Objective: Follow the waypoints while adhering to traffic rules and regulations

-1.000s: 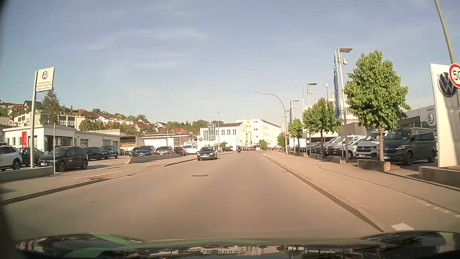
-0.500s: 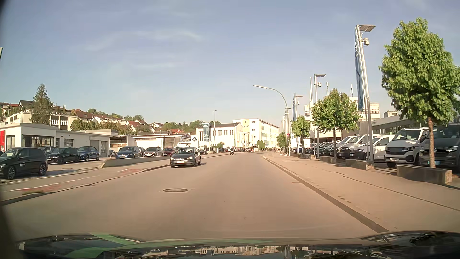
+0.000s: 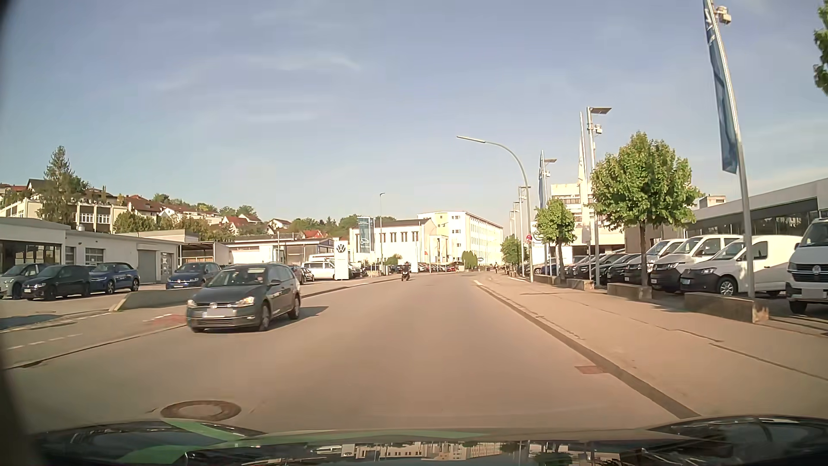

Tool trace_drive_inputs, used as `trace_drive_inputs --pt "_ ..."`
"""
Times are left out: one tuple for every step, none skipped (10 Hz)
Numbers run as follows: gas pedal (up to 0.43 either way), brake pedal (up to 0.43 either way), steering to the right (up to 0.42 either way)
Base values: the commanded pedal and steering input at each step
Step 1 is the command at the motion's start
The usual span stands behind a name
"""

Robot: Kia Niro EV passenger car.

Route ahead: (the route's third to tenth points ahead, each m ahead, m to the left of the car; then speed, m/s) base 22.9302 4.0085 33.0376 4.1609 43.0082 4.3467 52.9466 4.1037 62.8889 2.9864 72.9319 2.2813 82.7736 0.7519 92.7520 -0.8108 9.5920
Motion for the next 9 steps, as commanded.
trace_drive_inputs --pt "0.157 0.000 -0.002" --pt "0.157 0.000 -0.002" --pt "0.157 0.000 -0.002" --pt "0.157 0.000 -0.002" --pt "0.157 0.000 -0.002" --pt "0.157 0.000 -0.002" --pt "0.150 0.000 -0.002" --pt "0.150 0.000 -0.002" --pt "0.138 0.000 -0.002"
